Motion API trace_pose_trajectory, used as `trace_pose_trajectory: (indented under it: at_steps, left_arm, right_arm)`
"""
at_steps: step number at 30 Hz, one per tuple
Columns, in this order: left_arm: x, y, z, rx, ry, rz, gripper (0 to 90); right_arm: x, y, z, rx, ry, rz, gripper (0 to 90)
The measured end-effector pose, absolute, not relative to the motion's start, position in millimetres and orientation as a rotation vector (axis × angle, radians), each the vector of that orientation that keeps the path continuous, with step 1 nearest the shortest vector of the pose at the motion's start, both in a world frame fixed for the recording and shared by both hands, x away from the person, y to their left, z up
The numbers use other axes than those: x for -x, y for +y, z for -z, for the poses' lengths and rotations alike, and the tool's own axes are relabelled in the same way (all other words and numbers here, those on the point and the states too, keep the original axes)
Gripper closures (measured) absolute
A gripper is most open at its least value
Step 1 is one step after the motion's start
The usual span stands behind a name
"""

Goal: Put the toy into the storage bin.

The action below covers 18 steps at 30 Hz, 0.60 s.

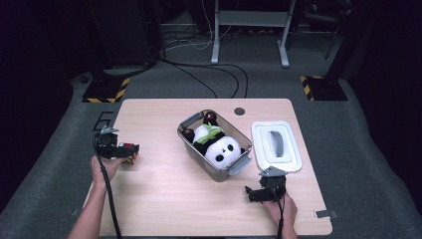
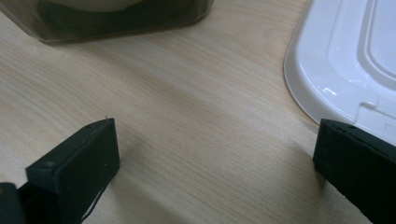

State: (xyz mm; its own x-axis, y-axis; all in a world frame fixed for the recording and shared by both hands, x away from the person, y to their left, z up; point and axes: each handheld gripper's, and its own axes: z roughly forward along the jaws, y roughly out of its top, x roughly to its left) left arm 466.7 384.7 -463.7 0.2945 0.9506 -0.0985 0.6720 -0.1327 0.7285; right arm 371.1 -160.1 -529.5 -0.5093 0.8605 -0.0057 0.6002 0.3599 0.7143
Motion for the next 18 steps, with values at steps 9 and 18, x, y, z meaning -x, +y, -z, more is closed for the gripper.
trace_pose_trajectory:
  at_steps: [9, 18]
  left_arm:
    - [-473, 394, 485, -1.876, 1.520, -0.498, 0.3]
    - [-475, 394, 496, -1.887, 1.528, -0.466, 26.0]
  right_arm:
    - [-371, -160, 530, -1.275, 2.249, -0.938, 0.0]
    - [-371, -160, 530, -1.275, 2.249, -0.939, 0.0]
